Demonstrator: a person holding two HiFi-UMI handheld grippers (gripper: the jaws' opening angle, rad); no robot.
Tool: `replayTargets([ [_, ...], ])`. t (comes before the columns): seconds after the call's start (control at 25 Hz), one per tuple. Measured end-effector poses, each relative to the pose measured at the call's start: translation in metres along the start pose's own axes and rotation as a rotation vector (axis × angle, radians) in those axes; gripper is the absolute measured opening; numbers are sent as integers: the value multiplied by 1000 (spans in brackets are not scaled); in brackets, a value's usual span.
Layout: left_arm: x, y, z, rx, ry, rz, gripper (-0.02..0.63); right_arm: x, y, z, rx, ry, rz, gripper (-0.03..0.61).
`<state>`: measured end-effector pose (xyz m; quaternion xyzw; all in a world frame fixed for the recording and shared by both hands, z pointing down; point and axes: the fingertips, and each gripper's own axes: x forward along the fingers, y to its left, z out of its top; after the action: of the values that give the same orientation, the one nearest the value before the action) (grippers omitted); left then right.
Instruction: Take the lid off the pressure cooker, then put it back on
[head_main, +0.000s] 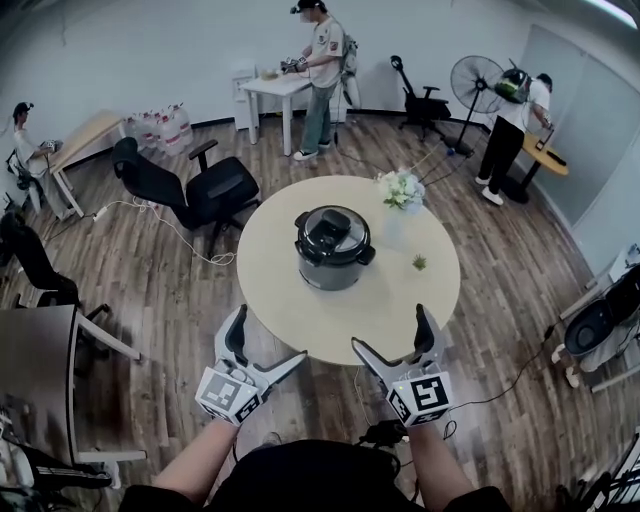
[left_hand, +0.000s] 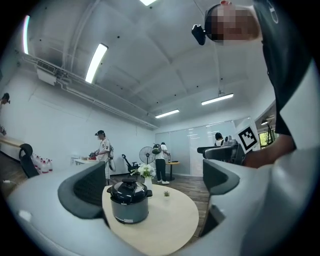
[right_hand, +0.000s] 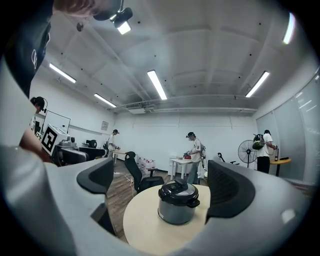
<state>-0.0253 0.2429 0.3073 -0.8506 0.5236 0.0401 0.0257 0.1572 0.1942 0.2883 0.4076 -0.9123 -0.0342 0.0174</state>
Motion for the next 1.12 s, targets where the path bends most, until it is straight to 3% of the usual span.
replayTargets([
  [0.48, 54, 13, -48, -14, 72, 40, 588, 43, -43, -18, 27, -4, 77, 594],
  [0.72, 107, 67, -90, -46, 121, 3, 589, 103, -65, -26, 29, 28, 53, 594],
  [0.92, 160, 119, -139, -38, 181, -90, 589, 170, -87, -30, 33, 80, 15, 594],
  [1.12, 208, 162, -196, -89, 259, -142, 589, 240, -112, -31, 41, 133, -18, 594],
])
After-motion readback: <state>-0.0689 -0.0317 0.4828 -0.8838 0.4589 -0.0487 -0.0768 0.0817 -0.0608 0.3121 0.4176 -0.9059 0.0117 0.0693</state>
